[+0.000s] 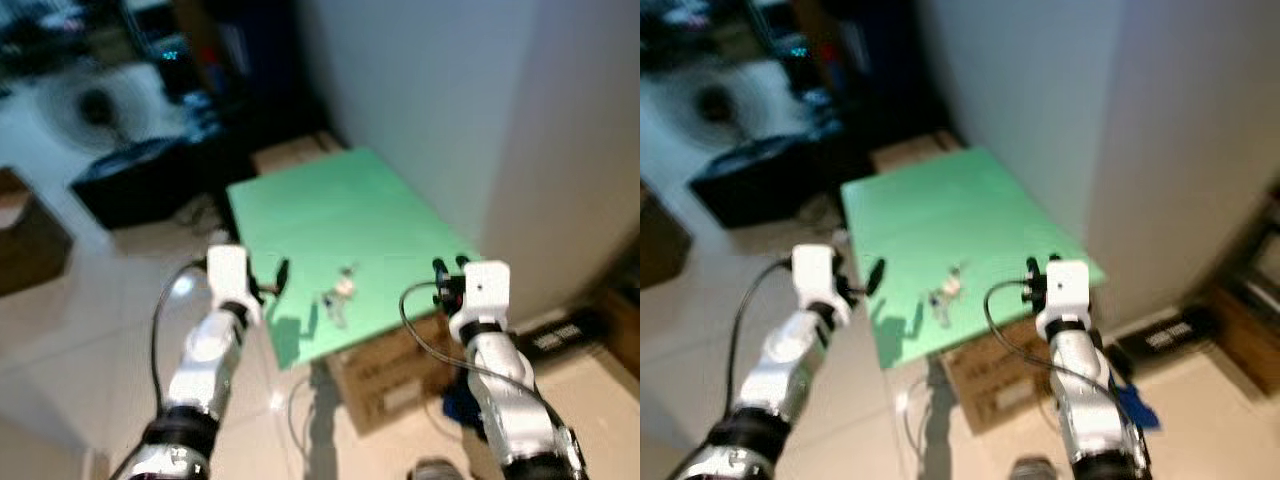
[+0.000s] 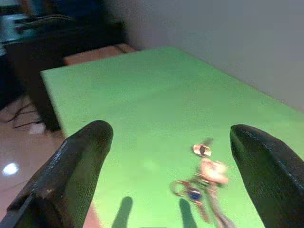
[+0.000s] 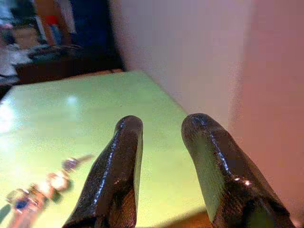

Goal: Hang keys on a hook

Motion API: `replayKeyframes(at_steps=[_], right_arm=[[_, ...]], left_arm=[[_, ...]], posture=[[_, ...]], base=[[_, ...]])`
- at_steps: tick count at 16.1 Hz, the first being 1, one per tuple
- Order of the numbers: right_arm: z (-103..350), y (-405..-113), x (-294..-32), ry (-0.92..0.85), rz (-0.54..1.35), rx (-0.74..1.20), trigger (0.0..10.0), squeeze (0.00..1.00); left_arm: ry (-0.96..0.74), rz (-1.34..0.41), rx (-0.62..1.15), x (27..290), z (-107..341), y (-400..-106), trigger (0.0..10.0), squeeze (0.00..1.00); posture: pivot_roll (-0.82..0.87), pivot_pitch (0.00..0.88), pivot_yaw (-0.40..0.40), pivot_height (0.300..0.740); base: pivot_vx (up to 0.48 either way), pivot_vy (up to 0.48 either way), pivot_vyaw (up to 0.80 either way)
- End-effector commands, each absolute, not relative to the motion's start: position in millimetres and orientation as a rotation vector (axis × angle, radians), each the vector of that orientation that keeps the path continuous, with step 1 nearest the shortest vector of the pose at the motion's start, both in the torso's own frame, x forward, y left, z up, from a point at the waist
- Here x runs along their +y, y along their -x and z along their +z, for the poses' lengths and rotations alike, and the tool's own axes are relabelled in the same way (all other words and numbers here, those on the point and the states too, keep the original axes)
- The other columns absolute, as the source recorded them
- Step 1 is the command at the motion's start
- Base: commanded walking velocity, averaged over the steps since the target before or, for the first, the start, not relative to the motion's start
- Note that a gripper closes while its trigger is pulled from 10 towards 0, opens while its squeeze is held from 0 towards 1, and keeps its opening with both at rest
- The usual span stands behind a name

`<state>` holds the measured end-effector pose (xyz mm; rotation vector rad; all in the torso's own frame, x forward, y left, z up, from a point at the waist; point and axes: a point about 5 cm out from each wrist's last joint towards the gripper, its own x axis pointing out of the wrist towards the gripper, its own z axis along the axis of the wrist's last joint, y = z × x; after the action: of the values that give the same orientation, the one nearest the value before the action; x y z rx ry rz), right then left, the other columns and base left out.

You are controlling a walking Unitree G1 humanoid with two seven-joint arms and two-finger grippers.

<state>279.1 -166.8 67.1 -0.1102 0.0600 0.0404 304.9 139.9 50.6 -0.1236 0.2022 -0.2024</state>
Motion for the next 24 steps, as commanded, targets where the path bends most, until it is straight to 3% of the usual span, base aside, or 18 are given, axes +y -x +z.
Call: replayKeyframes(at_steps=[1,10,24], right_arm=[[74.2,-285.5,-157.4,0.115,0.078,0.041,10.0,0.0],[63.0,-282.4,-147.1,0.06,0.064,0.092,10.0,0.0],[55.5,-285.7,-145.6,0.094,0.075,0.128,10.0,0.0]], left_arm=[[0.103,-0.2,0.172,143.0,57.0,-309.9,10.0,0.0],[-0.017,-0.245,0.116,142.9,68.2,-312.4,10.0,0.0],[-0.044,-0.287,0.07,130.1,72.9,-308.6,10.0,0.0]], posture=[[-0.34,0.0,0.22,0.74],[-0.28,0.0,0.222,0.74],[-0.27,0.0,0.208,0.74]], base=[[0.0,0.0,0.0],[0.0,0.0,0.0],[0.456,0.0,0.0]])
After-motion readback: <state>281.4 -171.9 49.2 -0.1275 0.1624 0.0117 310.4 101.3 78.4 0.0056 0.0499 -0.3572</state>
